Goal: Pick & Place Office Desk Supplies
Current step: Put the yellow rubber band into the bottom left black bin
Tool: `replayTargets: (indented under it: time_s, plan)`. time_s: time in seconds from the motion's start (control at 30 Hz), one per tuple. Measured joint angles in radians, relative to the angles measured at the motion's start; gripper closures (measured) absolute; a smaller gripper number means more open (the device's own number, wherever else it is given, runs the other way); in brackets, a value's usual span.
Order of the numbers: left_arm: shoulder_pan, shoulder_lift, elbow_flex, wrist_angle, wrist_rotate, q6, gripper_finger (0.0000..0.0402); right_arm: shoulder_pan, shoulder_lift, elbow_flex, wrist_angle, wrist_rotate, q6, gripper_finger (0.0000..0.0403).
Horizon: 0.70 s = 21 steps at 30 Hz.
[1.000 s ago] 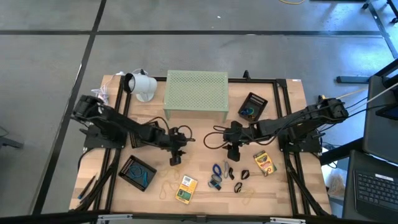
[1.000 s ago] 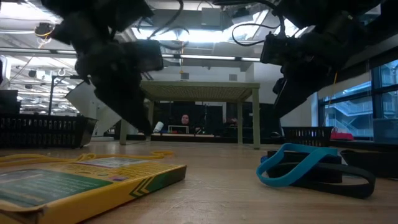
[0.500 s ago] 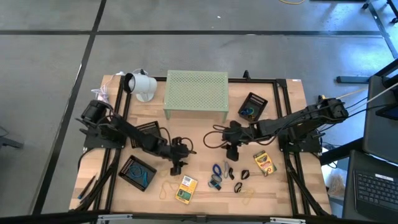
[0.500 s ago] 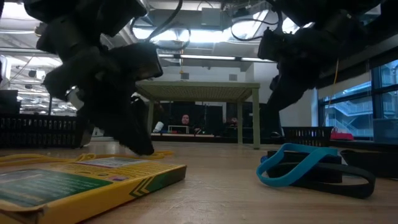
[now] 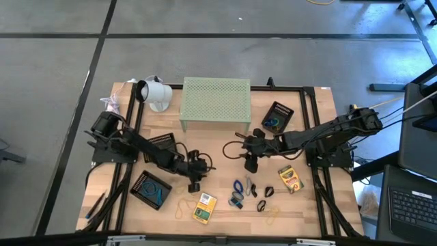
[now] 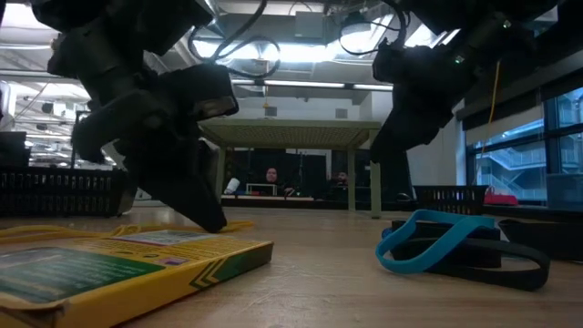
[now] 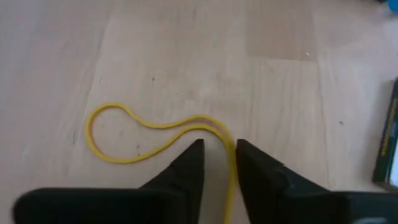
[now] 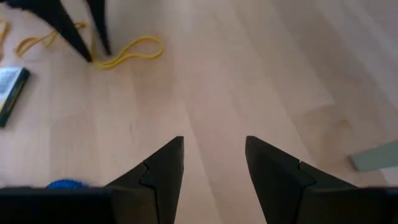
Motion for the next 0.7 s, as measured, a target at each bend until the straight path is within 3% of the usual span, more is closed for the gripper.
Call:
replayTargets:
  time_s: [0.13, 0.23, 0.5, 0.7]
  plan:
    - [-0.023, 0.001, 0.000, -0.001, -0.028, 0.037, 0.0360, 0.000, 0.000, 0.000, 0.000, 0.019, 0.004, 0.0227]
    - [-0.030, 0.002, -0.002, 0.020, -0.032, 0.012, 0.0364, 0.000, 0.000, 0.000, -0.001, 0.022, 0.016, 0.0227]
    - [-0.039, 0.003, -0.003, 0.058, 0.029, -0.030, 0.0308, 0.000, 0.000, 0.000, 0.002, 0.023, 0.030, 0.0227]
    - [-0.039, 0.022, -0.002, 0.048, 0.004, -0.039, 0.0289, 0.000, 0.000, 0.000, 0.005, 0.023, 0.030, 0.0227]
